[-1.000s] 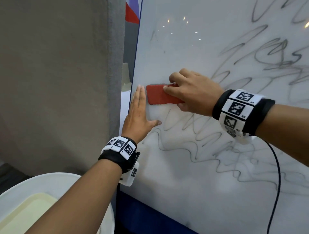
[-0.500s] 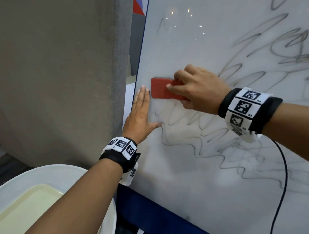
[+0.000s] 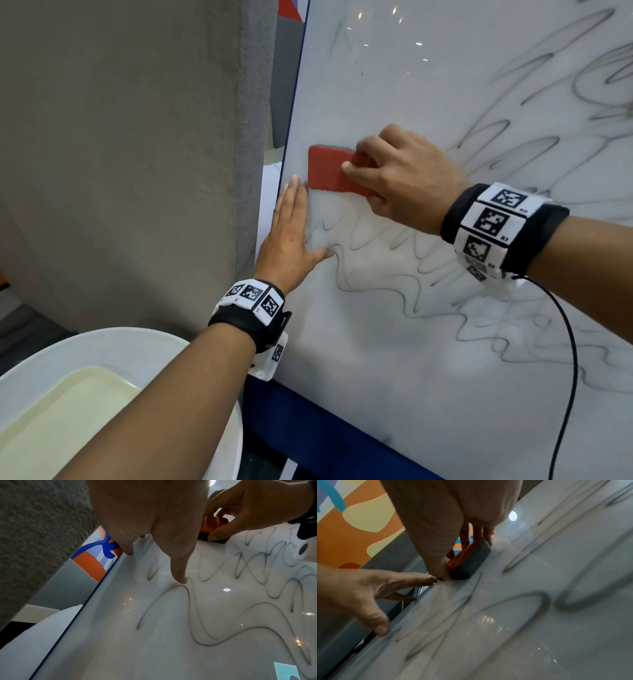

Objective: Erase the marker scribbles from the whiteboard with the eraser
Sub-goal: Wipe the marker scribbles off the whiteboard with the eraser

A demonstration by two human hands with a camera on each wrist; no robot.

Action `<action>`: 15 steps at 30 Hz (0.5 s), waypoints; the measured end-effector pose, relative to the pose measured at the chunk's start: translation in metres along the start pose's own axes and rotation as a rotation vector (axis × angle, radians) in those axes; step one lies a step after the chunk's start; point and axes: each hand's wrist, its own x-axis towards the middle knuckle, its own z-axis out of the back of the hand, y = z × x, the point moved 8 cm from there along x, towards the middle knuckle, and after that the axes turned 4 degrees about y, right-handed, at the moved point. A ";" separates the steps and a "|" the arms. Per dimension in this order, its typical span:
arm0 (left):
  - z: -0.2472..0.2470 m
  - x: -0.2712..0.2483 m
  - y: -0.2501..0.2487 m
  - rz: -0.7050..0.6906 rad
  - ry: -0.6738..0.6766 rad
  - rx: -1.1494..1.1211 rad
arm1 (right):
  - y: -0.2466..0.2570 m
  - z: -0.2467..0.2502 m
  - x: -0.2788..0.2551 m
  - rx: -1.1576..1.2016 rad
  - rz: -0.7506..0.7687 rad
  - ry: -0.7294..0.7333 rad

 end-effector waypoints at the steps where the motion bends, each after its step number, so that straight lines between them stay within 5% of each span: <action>1: 0.000 0.000 0.000 0.002 -0.002 -0.005 | 0.002 -0.002 -0.002 -0.002 -0.023 -0.017; 9: 0.000 -0.007 0.010 0.079 -0.043 -0.026 | 0.029 -0.026 -0.011 -0.019 0.061 0.022; 15: -0.012 -0.019 0.024 0.122 -0.009 -0.040 | 0.030 -0.029 -0.013 -0.020 -0.058 -0.073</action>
